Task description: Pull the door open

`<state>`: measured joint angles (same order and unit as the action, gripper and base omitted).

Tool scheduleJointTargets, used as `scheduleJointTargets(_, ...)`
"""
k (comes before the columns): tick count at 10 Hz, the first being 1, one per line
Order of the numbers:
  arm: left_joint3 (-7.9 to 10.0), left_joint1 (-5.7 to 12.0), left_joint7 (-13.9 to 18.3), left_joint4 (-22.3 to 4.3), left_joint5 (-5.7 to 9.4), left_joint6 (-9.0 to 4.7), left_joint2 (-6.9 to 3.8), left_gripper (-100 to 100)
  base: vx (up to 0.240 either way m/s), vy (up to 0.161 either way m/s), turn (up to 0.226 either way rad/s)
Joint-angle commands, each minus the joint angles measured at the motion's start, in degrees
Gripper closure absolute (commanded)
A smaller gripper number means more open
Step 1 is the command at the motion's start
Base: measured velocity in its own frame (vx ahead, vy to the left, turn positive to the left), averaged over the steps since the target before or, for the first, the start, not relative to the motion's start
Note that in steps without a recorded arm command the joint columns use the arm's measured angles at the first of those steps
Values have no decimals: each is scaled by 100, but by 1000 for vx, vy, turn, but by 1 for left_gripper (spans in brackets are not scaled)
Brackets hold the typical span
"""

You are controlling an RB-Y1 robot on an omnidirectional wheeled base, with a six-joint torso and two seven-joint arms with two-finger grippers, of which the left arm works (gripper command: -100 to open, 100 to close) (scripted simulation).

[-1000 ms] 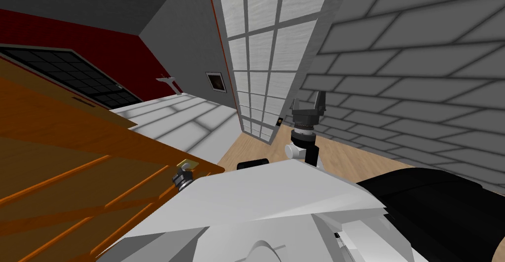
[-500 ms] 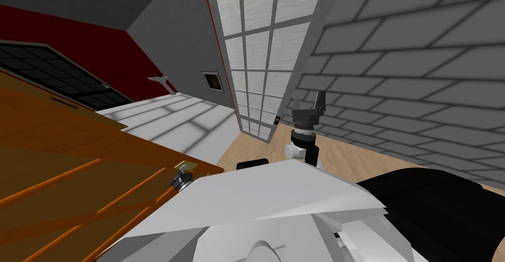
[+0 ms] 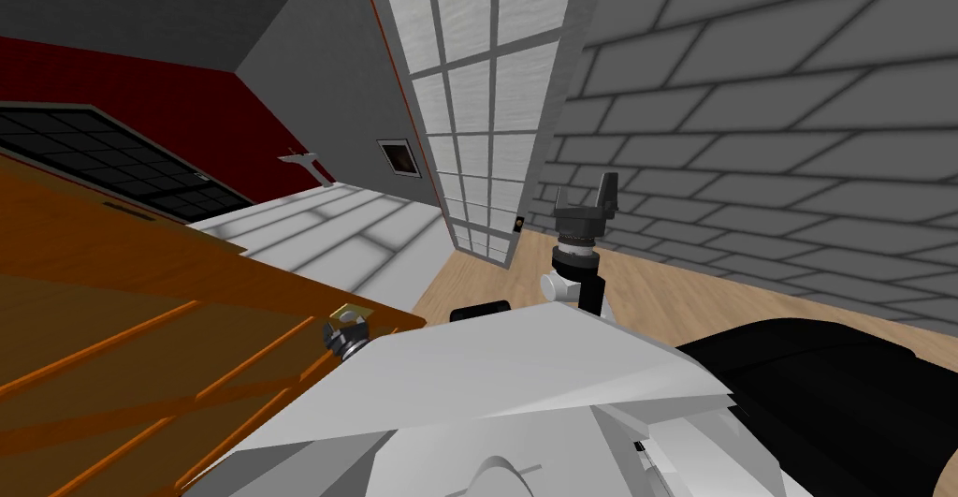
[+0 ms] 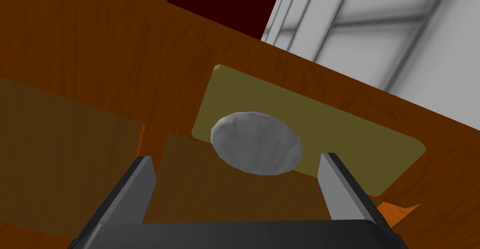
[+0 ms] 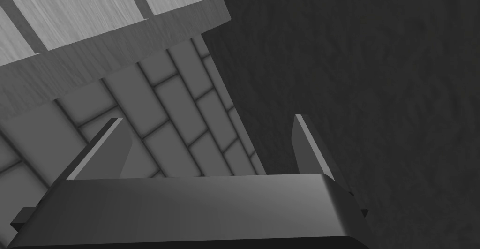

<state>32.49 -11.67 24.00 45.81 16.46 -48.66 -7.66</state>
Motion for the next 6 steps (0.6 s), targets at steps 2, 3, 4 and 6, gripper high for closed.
scheduleJointTargets(2, -115, 93, 446, -32, 153, -28, 36, -100, -82, -22, -7)
scheduleJointTargets(3, -165, 135, 625, -35, 223, -25, 50, -100, -96, -8, -14)
scheduleJointTargets(4, -165, 135, 670, -35, 223, -25, 50, -100, -64, 0, -7)
scheduleJointTargets(6, -272, 227, 1042, -42, 374, -20, 80, -100, -68, -4, -11)
